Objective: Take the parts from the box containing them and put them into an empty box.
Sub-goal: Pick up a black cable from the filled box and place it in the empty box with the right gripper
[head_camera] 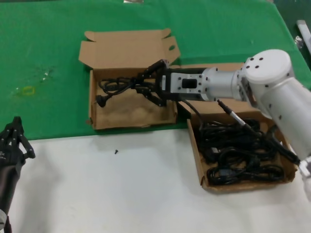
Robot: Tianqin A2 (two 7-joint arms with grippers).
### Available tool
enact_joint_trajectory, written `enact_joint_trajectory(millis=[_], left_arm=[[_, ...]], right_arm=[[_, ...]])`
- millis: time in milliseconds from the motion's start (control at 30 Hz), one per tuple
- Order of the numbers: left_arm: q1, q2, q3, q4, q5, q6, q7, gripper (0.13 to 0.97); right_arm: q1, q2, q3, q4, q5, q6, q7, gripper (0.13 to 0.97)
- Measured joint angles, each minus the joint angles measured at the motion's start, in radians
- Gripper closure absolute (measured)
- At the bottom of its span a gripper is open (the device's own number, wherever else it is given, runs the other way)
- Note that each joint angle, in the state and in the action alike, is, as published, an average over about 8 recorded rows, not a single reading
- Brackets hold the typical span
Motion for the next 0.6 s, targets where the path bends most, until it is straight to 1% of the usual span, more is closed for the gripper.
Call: enact_joint_trajectory(millis=[200,333,467,600], left_arm=[[0.000,0.000,0.000,0.000,0.000,0.000,0.000,0.955],[0.000,0.000,0.000,0.000,0.000,0.000,0.000,0.955],[0.000,0.000,0.000,0.000,0.000,0.000,0.000,0.955],[0.000,0.000,0.000,0.000,0.000,0.000,0.000,0.955]], right_arm=[[0.072,-0.065,0.050,-0.217,0.037,0.021,-0.179,0.864],[0.110,-0.092,0.083,-0.331,0.059,0.032,-0.279,0.858],[0.134,-0.108,0.111,-0.407,0.076,0.040,-0.351,0.849],[0.147,-0.118,0.133,-0.452,0.087,0.045,-0.398,0.847]])
